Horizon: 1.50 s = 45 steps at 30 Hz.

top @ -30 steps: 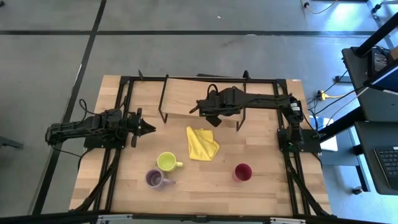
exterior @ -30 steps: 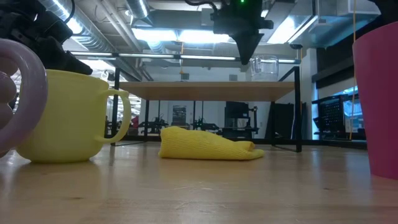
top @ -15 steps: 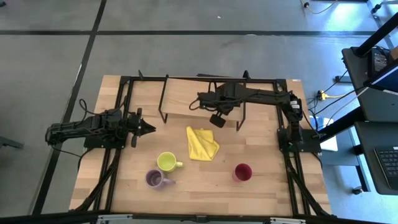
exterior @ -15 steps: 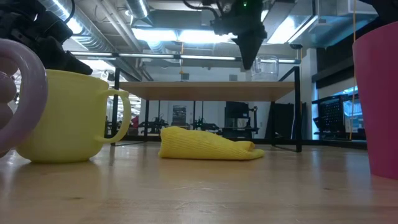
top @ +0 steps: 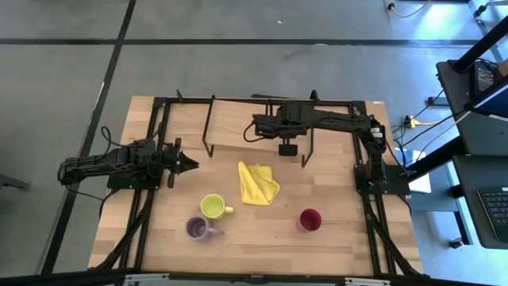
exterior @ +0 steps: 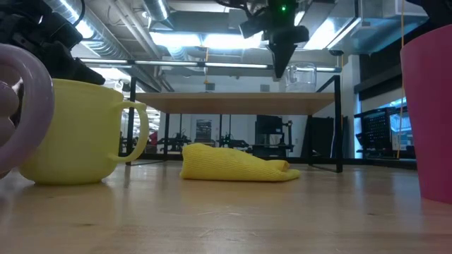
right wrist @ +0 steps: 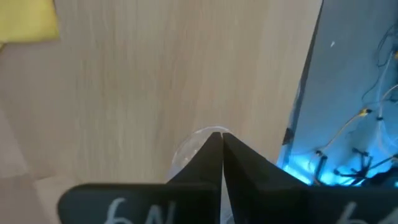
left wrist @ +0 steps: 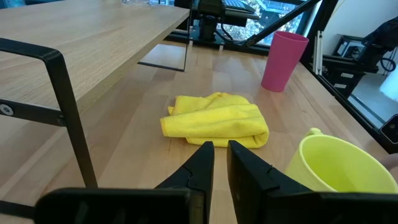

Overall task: Stack small to large cups/mugs on shelf
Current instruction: Put the transparent mug to the right on the shelf

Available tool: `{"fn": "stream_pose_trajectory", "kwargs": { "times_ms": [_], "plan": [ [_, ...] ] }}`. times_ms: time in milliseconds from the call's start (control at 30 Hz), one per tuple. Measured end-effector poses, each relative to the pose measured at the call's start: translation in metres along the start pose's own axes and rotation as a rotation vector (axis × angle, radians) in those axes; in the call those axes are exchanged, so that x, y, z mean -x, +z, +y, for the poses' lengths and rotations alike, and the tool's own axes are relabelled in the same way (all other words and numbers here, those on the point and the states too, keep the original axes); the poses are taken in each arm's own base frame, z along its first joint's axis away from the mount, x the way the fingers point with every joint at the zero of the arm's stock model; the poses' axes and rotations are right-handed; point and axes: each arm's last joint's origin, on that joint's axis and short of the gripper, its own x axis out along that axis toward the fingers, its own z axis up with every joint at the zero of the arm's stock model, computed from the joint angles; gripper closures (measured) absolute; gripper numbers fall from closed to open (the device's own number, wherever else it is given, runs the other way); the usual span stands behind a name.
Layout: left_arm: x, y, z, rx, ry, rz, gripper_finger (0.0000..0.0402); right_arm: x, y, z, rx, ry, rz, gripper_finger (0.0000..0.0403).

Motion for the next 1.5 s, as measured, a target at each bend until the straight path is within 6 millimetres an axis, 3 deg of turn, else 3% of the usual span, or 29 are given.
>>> {"fn": "stream_pose_trajectory", "kwargs": {
  "times_ms": [200, 400, 867, 1067, 1167, 1367, 1500],
  "plan": [
    [0.0, 0.0, 0.0, 0.0, 0.0, 0.0, 0.0363, -0.004, -0.003, -0.008, -0.034, -0.042, 0.026, 0.0387],
    [0.0, 0.0, 0.0, 0.0, 0.0, 0.0, 0.0363, -0.003, -0.002, -0.005, -0.124, 0.077, 0.012, 0.0387],
    [0.0, 0.0, 0.0, 0.0, 0.0, 0.0, 0.0363, 0.0, -0.002, -0.004, -0.531, 0.141, 0.011, 0.0385],
    [0.0, 0.0, 0.0, 0.0, 0.0, 0.0, 0.0363, 0.002, 0.006, -0.006, -0.777, 0.262, -0.037, 0.0356],
    [0.0, 0.0, 0.0, 0.0, 0.0, 0.0, 0.0363, 0.008, 0.022, -0.001, -0.827, 0.408, -0.166, 0.0333],
    [0.0, 0.0, 0.0, 0.0, 0.0, 0.0, 0.0363, 0.041, 0.058, 0.01, -0.673, 0.572, -0.612, 0.0309],
    [0.0, 0.0, 0.0, 0.0, 0.0, 0.0, 0.0363, 0.073, 0.058, -0.012, -0.639, 0.482, -0.812, 0.0309]
  ]
}}
